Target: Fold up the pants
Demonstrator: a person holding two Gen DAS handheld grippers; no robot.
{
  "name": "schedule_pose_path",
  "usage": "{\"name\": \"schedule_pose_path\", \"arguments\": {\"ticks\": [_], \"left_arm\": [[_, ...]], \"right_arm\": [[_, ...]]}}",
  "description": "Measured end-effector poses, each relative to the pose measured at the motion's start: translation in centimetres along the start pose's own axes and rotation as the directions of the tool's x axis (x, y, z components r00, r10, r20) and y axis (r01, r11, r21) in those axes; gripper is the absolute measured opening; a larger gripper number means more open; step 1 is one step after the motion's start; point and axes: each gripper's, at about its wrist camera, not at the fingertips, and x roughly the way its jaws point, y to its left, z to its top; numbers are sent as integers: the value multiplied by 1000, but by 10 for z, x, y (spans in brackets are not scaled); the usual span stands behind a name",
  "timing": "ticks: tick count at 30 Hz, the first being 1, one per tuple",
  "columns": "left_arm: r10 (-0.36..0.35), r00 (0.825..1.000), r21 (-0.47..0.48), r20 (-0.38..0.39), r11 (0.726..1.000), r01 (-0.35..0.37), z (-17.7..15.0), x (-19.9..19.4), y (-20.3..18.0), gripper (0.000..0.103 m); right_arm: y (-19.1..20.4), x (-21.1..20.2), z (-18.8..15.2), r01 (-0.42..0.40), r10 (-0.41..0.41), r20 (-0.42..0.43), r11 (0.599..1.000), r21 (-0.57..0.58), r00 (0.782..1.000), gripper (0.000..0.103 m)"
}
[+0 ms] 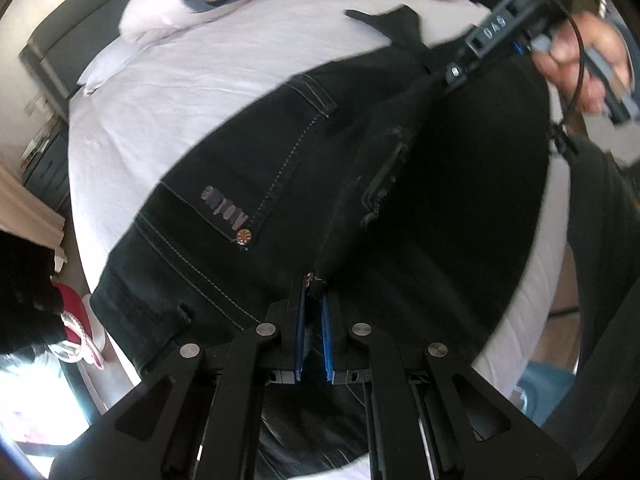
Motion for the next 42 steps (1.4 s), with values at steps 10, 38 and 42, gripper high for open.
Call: {"name": "schedule_pose_path", "arguments": {"ticks": [10,38,42], "left_arm": [[-3,999,69,-37,998,6,-17,-2,-24,6],[14,1000,108,19,994,-16,-22,5,-34,8],[4,1000,58,-3,998,-4,-19,1,-31,14]], "right_arm": [[32,3,-35,106,-117,-55,979,-177,992,5],[59,14,-68,352,-334,113,859,-373,936,9],[56,9,-66,345,-320,127,868,-357,939,15]]}}
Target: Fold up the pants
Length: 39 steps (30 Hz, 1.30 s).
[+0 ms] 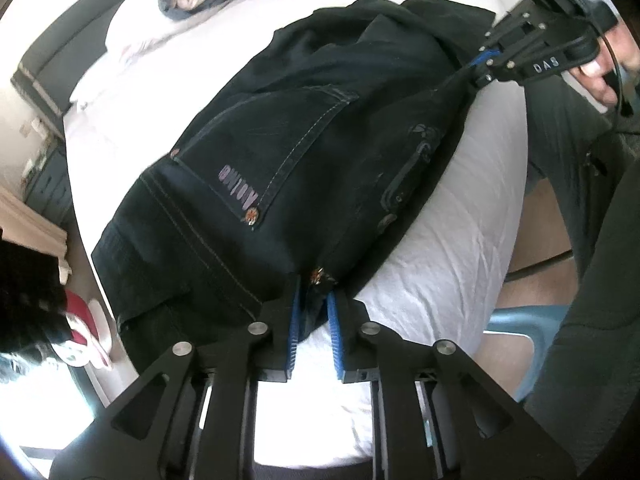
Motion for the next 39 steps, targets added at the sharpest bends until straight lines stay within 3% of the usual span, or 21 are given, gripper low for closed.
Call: {"name": "schedule_pose_path", "arguments": {"ticks": [4,5,9,11,17,20,23,24,28,33,35,37,39], "left_arm": [[-95,995,-69,-16,993,94,-2,-21,9,26],[-117,993,-80,-14,990,116,-1,-28,12,27],[-110,989,-168,102,978,126,19,-56,26,27],[-121,977,-235,176,959,161,44,-58,35,27],[-181,954,-216,239,948,234,125,-15,11,27],[-222,956,-254,189,930,266,149,28,2,27],[-175,984,-307,32,935,176,148,85,-3,27],[-190,982,-324,16,928,185,143,96,-3,27],[-185,980,-324,66,925,197,137,92,-2,27],[-163,972,-336,168,918,212,151,74,5,27],[-161,975,-340,151,918,204,155,84,4,27],[-162,983,-348,83,920,181,155,102,-4,27],[-123,988,-335,90,931,147,156,112,-15,27]], "right_arm": [[-12,-10,-7,-102,100,30,993,51,994,52],[-4,-5,-10,-130,127,41,990,56,991,55],[-15,-18,-17,-187,180,73,978,96,981,55],[-24,-25,-23,-205,193,90,968,142,977,55],[-58,-53,-35,-160,117,165,949,273,979,55],[-72,-56,-39,-129,75,177,940,317,981,55],[-88,-59,-39,-105,41,185,930,352,982,55],[-91,-59,-38,-100,33,187,928,359,982,55],[-111,-66,-27,-61,-21,208,923,381,978,55],[-119,-74,15,-73,-16,268,945,319,963,55],[-132,-77,30,-61,-41,287,939,338,957,55],[-144,-75,42,-3,-106,281,933,361,954,55],[-163,-68,56,79,-190,237,909,410,953,55]]}}
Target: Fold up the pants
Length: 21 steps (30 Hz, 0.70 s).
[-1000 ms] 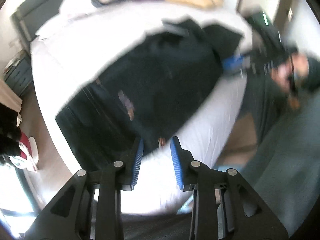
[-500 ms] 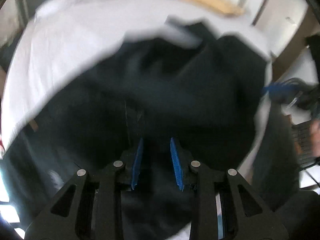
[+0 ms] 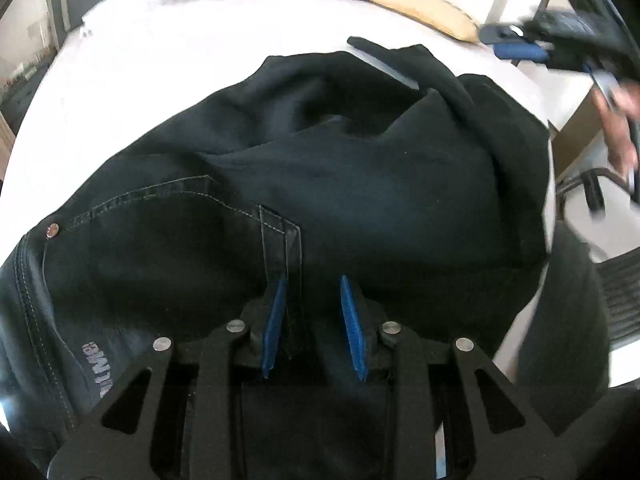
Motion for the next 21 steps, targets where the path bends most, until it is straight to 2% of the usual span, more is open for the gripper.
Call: {"name": "schedule_pose_path", "arguments": {"ticks": [3,10,14,16,19,21], "left_arm": [[30,999,24,-12,999,-29,3,3,-7,27],[1,1000,4,-23,1000,-1,6,5,-8,27],[-11,1000,-7,-22,1000,10,1,1,-2,27],[-15,1000,-12,-23,1000,15,4,4,-3,27],[-16,1000,-11,-23,1000,16,-2,-4,2,27],[-17,1000,-9,-22,1000,17,-1,-3,2,27]], "right_arm": [[-5,22,21,45,-45,-19,999,-10,999,55],[13,88,64,137,-146,-68,984,-117,987,55],[15,126,80,182,-200,-127,973,-143,971,55],[8,150,86,224,-248,-179,964,-145,952,55],[-8,174,85,239,-259,-247,965,-108,934,55],[-14,182,84,225,-243,-263,970,-97,934,55]]}}
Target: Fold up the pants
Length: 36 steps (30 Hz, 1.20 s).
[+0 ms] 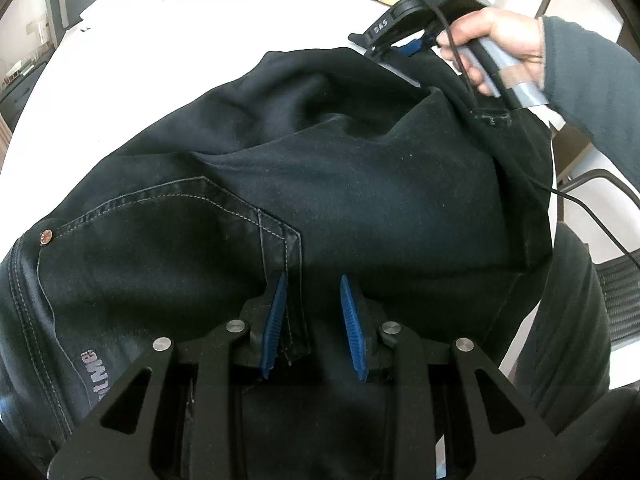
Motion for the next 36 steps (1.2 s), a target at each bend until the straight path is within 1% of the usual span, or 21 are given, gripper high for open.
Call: {"name": "schedule_pose_path", "arguments": {"ticks": [1,3,5,6,8,10,11,12,14,15,16,17,18,20,22,25,28,31,33,34,36], "left_arm": [[-1,1000,0,1,1000,1,1,1,1,27],[-5,1000,-5,3,1000,5,1,1,2,27],[-20,1000,-21,6,1000,20,0,-4,7,27],[-34,999,-35,8,999,35,-1,-4,11,27],[-114,993,-117,22,986,116,0,-6,26,27],[-218,975,-221,41,950,222,0,-7,48,27],[-288,956,-292,60,911,292,0,-7,63,21],[-313,947,-327,68,890,317,0,-6,72,9],[-377,922,-414,90,828,379,-4,1,92,1],[-413,904,-450,112,790,417,-7,5,100,0],[-434,892,-477,127,762,439,-11,9,107,0],[-448,883,-499,142,737,455,-12,11,113,0],[-453,879,-513,150,724,461,-13,12,116,0],[-446,883,-517,145,727,452,-12,13,118,0],[-441,887,-522,140,728,444,-13,13,119,0],[-429,895,-534,126,731,425,-10,16,116,0],[-415,903,-548,114,732,406,-7,18,113,0],[-410,906,-562,104,727,393,-3,22,99,0],[-408,907,-571,101,723,389,-1,21,97,0],[-407,908,-578,101,719,387,1,21,95,0],[-404,909,-586,102,714,383,-3,19,97,0]], "right_arm": [[-4,4,0,-22,22,-4,1000,9,1000,53],[-10,5,0,-59,58,8,998,14,998,46],[-18,4,1,-95,95,15,995,24,995,29],[-23,3,1,-108,108,16,994,33,994,23],[-35,3,2,-157,156,21,985,66,987,11],[-47,0,0,-192,189,38,976,99,981,8],[-53,-3,-2,-206,201,54,972,117,978,7],[-59,-8,-5,-228,219,79,964,137,972,7],[-70,-23,-11,-259,239,130,951,168,962,5],[-76,-30,-15,-278,252,153,942,185,955,4],[-82,-38,-18,-305,270,180,931,203,946,4],[-93,-48,-24,-331,284,216,916,227,934,4],[-99,-55,-27,-344,288,240,907,241,927,4],[-117,-73,-36,-385,298,309,881,275,903,4],[-142,-89,-54,-402,279,367,858,319,887,4],[-181,-105,-86,-422,228,446,812,402,865,3],[-220,-116,-130,-435,151,510,749,500,847,3],[-257,-100,-181,-448,91,518,644,620,850,3],[-278,-80,-211,-450,78,497,561,695,864,3],[-284,-73,-222,-450,74,489,528,720,869,3],[-291,-62,-241,-454,62,488,485,747,870,3]]}}
